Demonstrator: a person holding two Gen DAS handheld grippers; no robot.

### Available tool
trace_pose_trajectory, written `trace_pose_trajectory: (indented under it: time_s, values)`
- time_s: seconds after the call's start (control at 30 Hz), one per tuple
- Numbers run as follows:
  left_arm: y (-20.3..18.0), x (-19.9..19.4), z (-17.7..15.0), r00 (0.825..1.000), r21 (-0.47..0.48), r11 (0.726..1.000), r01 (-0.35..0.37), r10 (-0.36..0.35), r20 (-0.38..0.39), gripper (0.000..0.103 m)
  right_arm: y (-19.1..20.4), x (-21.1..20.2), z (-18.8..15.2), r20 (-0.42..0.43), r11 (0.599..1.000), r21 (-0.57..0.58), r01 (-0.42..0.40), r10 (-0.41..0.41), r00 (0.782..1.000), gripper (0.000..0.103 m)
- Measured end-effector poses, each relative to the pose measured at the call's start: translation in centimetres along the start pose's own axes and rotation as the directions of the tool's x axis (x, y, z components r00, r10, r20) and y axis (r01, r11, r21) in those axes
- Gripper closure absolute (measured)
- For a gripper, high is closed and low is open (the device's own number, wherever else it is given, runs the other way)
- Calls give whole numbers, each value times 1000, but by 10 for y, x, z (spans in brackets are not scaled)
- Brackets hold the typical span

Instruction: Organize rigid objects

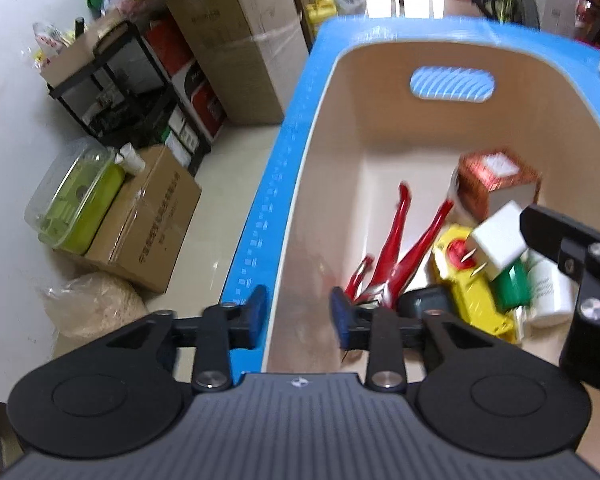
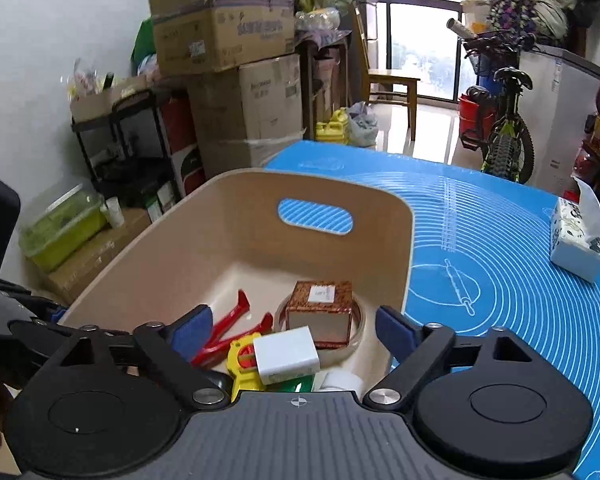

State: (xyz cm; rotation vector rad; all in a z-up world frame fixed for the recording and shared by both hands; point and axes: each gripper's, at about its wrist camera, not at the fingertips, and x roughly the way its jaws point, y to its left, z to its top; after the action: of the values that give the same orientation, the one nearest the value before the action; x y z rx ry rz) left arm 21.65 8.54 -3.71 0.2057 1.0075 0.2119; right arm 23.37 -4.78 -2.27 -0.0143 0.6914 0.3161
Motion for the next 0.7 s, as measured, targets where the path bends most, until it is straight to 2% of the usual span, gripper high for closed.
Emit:
trace_pose_trajectory:
  time_s: [0.03,0.1,0.43,0.7]
  values:
    - [0,-4,0,1000,-5,1000,0,0,22,38,-2,-2,1,10,1000,9,-1,1,1000,12]
    - [-1,-10,1,998,-9,1000,-7,8,57,28,-4,-8,2,29,1000,15,12,-12,1000,9]
    - [-13,-44,7,987,-35,999,26,-21,160,26,-27,-54,8,113,995,90,51,-61,992,5]
    - [-30,-86,-10,975,-28,998,63,-56,216,25,-47,-109,4,146,987,113,110,-126,981,5]
